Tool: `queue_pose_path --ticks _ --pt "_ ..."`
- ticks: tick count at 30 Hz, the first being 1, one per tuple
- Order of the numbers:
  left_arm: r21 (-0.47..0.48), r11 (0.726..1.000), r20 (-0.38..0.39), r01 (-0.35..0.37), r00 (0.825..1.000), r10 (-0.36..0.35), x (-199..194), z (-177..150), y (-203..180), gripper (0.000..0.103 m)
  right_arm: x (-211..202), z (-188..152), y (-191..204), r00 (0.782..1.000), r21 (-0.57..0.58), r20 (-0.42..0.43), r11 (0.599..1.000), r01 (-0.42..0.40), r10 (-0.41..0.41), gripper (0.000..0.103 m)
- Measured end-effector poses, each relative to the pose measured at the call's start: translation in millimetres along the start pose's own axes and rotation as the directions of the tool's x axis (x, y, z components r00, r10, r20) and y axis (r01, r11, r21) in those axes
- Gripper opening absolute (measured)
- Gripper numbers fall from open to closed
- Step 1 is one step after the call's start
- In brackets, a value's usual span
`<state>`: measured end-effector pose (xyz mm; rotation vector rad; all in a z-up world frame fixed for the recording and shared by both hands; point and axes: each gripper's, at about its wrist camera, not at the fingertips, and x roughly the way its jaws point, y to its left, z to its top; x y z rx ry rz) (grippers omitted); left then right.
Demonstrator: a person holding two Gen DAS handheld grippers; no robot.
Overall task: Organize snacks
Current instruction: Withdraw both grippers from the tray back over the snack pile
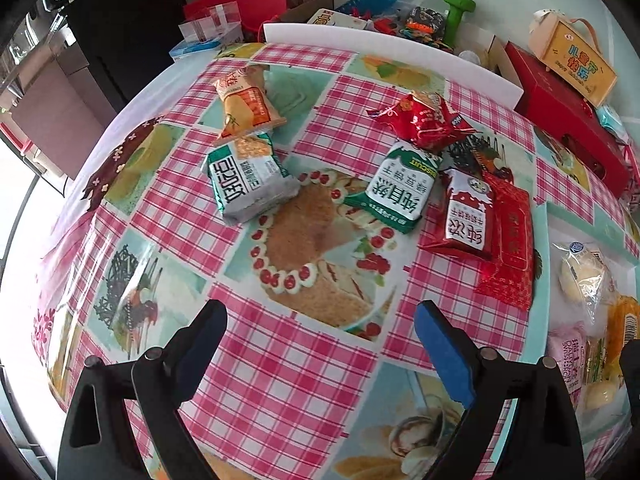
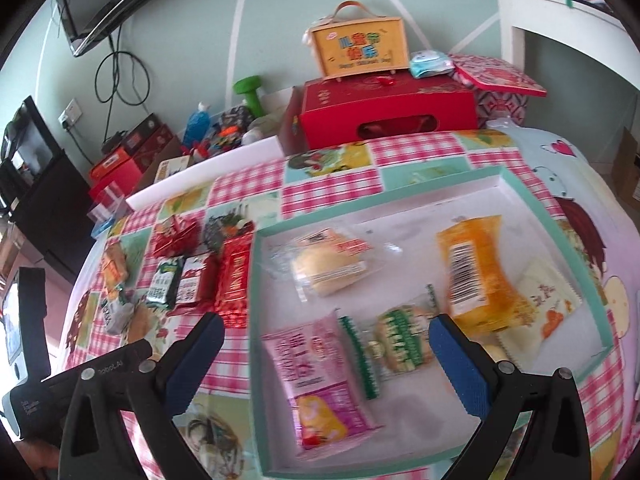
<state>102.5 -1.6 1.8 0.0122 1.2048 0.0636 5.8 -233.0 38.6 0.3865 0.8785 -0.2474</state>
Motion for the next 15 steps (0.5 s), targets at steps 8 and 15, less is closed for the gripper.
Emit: queue_pose_path --ticks 8,15 --pt "0.021 0.999 0.029 -0.047 0.998 0.047 1.2 7.4 23.6 0.095 12.5 -9.7 39.7 0.999 -0.056 -0.027 0.997 -0.044 0.042 0.103" --pt "0.045 0.999 0.033 -0.031 0.999 0.029 5.1 14.8 36.0 0.095 23.5 -18.6 62.8 0.998 -0.107 -0.036 0.993 -0.058 0.054 0.103"
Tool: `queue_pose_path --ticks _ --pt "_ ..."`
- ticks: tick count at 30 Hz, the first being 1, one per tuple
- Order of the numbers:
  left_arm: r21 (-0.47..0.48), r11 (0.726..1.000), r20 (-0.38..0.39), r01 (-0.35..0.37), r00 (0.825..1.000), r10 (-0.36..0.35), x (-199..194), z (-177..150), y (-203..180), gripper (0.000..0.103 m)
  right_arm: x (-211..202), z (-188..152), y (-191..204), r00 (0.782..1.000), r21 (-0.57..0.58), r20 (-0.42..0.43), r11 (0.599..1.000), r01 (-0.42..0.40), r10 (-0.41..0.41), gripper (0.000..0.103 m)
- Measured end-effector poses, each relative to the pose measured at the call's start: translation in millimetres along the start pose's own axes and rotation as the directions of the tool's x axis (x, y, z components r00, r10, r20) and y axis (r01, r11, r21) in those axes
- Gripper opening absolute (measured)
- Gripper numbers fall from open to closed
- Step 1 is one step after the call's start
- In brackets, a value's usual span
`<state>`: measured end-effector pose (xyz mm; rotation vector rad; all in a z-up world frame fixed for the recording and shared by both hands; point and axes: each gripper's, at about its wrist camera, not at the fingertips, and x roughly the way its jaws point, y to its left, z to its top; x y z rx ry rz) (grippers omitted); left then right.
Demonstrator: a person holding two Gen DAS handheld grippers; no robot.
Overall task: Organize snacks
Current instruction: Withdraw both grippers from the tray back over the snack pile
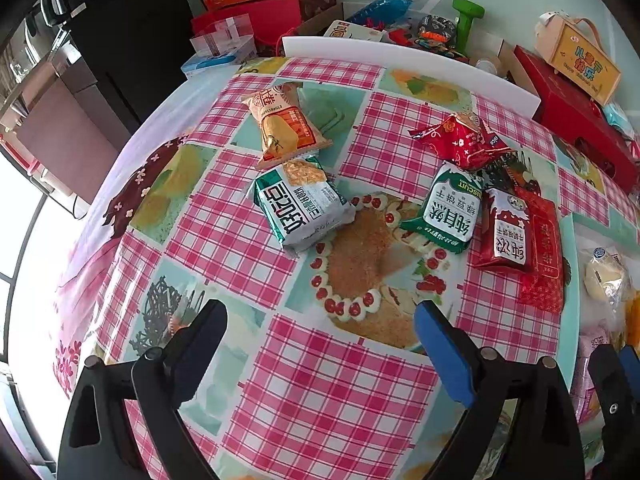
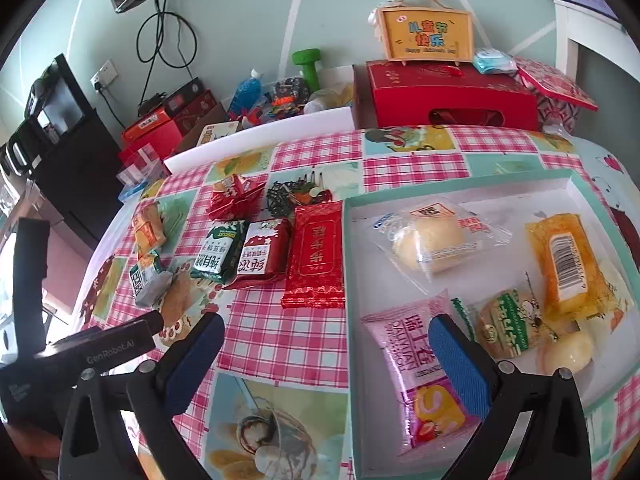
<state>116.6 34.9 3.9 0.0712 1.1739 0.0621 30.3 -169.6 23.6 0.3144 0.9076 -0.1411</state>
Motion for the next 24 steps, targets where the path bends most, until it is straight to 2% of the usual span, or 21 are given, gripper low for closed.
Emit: queue_pose_path --ticks 6,11,18,24 --pt "0.016 0.999 0.042 -0.032 0.999 0.031 4.7 10.6 5.5 0.095 7.1 -3.7 7.1 1.0 -0.017 -0.001 1.0 -0.012 0.012 0.103" --pt "-0.008 1.0 0.081 0.003 0.997 -0.002 5.3 23.6 13.8 0.095 7.2 -3.5 11.4 1.0 -0.04 0.015 0.999 -0.01 0.011 0.103" --pt "-0.057 0.991 0.099 0.119 0.989 -0.113 9.0 39.8 27.4 0.095 10.6 5.8 14.9 1.0 -0.048 0.026 0.999 -0.007 0.008 0.103" --pt "-0.094 0.978 0.094 0.185 0.98 -0.177 18.2 51.2 40.3 0.095 21.9 19.0 27.6 1.0 -0.067 0.013 0.998 0.002 -0.001 0.103"
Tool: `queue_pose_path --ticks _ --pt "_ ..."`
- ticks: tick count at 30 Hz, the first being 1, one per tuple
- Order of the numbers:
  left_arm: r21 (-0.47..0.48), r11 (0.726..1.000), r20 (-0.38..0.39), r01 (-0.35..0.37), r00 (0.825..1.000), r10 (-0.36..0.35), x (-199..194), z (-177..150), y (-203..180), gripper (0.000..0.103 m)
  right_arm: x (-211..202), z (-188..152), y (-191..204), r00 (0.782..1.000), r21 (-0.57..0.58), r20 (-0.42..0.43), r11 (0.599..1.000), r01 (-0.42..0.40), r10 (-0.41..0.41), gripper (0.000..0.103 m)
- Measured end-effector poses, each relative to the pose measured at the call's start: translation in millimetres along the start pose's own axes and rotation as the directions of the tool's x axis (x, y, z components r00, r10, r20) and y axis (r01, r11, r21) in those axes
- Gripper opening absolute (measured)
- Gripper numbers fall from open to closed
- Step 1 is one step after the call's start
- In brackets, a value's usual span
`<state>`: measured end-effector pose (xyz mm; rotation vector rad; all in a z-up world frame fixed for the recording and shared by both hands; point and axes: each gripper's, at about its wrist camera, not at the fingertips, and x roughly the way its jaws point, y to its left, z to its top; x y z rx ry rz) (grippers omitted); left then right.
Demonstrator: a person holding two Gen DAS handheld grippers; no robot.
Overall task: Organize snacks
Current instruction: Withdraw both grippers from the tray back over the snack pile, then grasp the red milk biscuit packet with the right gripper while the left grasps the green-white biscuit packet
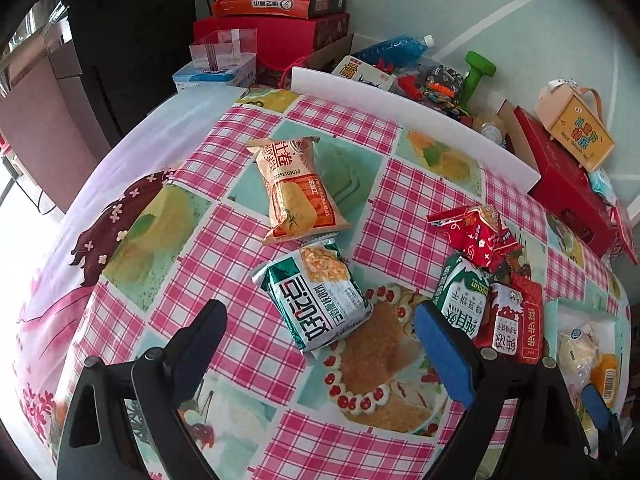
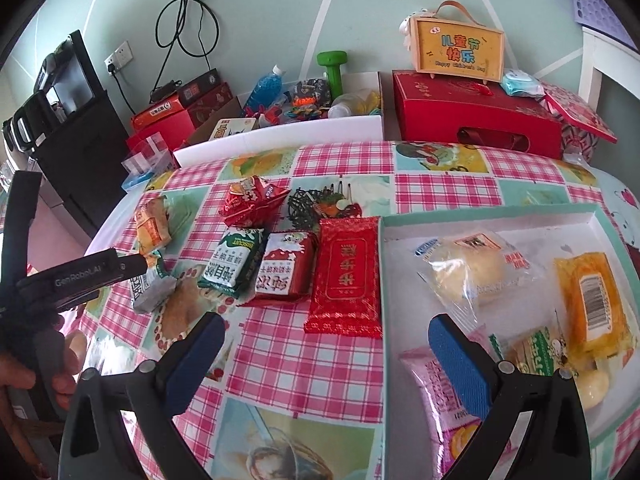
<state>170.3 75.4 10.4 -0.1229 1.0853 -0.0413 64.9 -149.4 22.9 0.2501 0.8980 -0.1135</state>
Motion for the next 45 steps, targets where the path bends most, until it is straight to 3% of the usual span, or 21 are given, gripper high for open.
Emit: queue_pose_path --ticks 5,10,15,17,19,26,27,30,33,37,45 --pt "-0.021 0.999 0.008 0.03 1.0 -0.03 3.8 11.9 16.3 0.095 12.5 16.1 11.8 1.0 -0.012 -0.007 1.0 0.001 -0.001 0.102" --pt "-0.009 0.999 0.02 0.032 0.999 -0.032 8.9 25.8 26.0 0.095 31.1 27.2 20.9 0.999 -0.053 -0.034 0.998 0.015 -0.017 0.089" --pt "-0.032 0.996 -0.054 0.087 0.995 -0.088 29.1 25.1 24.9 0.095 59.0 27.7 23.6 0.997 -0.051 -0.08 0.999 0.012 -0.016 0.075" --pt "-0.024 0.997 -0.085 0.074 0.993 -0.076 39.6 22.4 20.2 0.092 68.4 26.3 25.9 0.995 -0.056 -0.097 0.998 0.014 -0.019 0.07" --pt "-0.027 0.998 -0.108 0.056 0.992 -0.059 48.3 20.7 18.8 0.077 76.7 24.7 26.7 0.993 -0.057 -0.117 0.998 0.014 -0.021 0.059" --pt "-0.033 0.998 -0.131 0.051 0.99 -0.055 61.5 17.6 15.0 0.076 88.2 23.5 37.9 0.992 -0.1 -0.121 0.994 0.031 -0.043 0.049" --pt "-0.02 0.999 -0.13 0.041 0.991 -0.043 62.7 16.8 13.3 0.075 89.8 23.0 39.6 0.991 -0.104 -0.128 0.994 0.025 -0.038 0.043" --pt "0.021 1.0 -0.122 -0.002 0.993 0.004 64.6 14.5 3.8 0.07 95.3 19.8 40.2 0.989 -0.098 -0.141 0.995 0.027 -0.041 0.043" --pt "0.053 0.998 -0.108 -0.038 0.993 0.043 65.7 13.2 -5.1 0.054 94.5 17.3 39.0 0.989 -0.096 -0.144 0.995 0.021 -0.035 0.042" --pt "0.079 0.994 -0.096 -0.076 0.992 0.084 66.8 11.7 -17.2 0.051 86.8 11.5 36.2 0.989 -0.082 -0.147 0.997 -0.003 -0.009 0.042" --pt "0.071 0.995 -0.081 -0.065 0.994 0.071 46.2 5.2 -34.2 0.051 53.6 2.8 27.8 0.994 -0.039 -0.102 0.998 -0.047 0.043 0.042"
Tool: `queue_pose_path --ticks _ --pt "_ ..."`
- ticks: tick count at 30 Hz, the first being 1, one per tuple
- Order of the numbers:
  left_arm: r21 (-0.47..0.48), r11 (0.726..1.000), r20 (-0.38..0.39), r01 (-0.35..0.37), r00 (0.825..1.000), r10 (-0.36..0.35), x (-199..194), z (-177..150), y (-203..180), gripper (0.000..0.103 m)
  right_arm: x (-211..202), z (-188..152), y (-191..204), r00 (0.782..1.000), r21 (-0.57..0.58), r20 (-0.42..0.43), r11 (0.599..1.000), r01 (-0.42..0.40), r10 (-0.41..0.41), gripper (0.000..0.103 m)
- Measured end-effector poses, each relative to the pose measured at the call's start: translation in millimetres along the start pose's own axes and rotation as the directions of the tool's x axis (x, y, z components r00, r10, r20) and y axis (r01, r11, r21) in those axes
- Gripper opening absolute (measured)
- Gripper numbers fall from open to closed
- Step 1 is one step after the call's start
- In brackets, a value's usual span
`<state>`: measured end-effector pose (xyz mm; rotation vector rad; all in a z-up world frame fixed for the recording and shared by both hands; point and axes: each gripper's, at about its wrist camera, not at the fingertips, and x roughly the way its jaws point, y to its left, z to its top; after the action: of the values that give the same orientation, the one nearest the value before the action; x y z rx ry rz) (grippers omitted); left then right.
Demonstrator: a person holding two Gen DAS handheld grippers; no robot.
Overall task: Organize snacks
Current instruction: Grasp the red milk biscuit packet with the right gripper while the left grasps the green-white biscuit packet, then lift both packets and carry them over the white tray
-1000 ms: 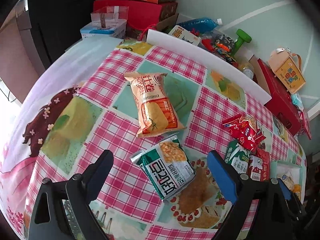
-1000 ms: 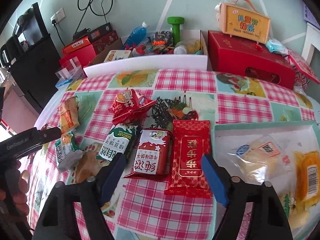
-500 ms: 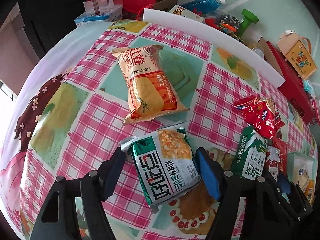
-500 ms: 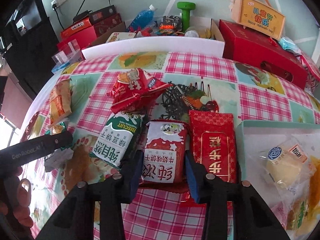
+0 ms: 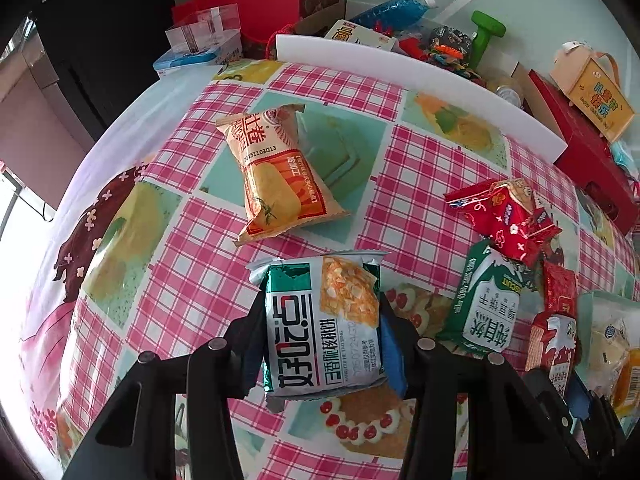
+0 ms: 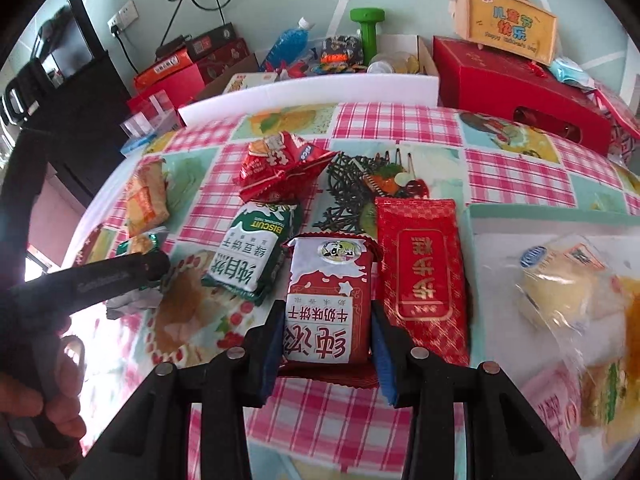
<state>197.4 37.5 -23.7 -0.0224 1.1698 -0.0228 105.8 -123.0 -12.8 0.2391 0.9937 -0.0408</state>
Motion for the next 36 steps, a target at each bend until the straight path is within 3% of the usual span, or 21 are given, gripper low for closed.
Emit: queue_pose_path --ticks 11,18,28,36 --pt "0.011 0.999 0.083 0.039 0.996 -0.039 -63.5 -12.9 -13.1 0.051 -59.3 -7.2 -22.0 0.994 0.069 0.1 0.996 -0.054 0.047 0.042" --pt "0.036 0.99 0.084 0.137 0.987 -0.14 -86.2 -25.7 -35.3 0.051 -91.3 -13.8 -45.1 0.989 0.107 0.143 0.992 -0.062 0.046 0.042" --pt "0.126 0.981 0.12 0.15 0.979 -0.165 -112.0 -44.8 -83.9 0.051 -115.2 -16.0 -93.2 0.985 0.204 0.175 0.978 -0.037 0.0 0.042" --pt "0.227 0.958 0.111 0.177 0.972 -0.206 -120.8 -53.5 -129.2 0.051 -129.7 -19.0 -136.2 0.98 0.303 0.189 0.953 -0.001 -0.059 0.042"
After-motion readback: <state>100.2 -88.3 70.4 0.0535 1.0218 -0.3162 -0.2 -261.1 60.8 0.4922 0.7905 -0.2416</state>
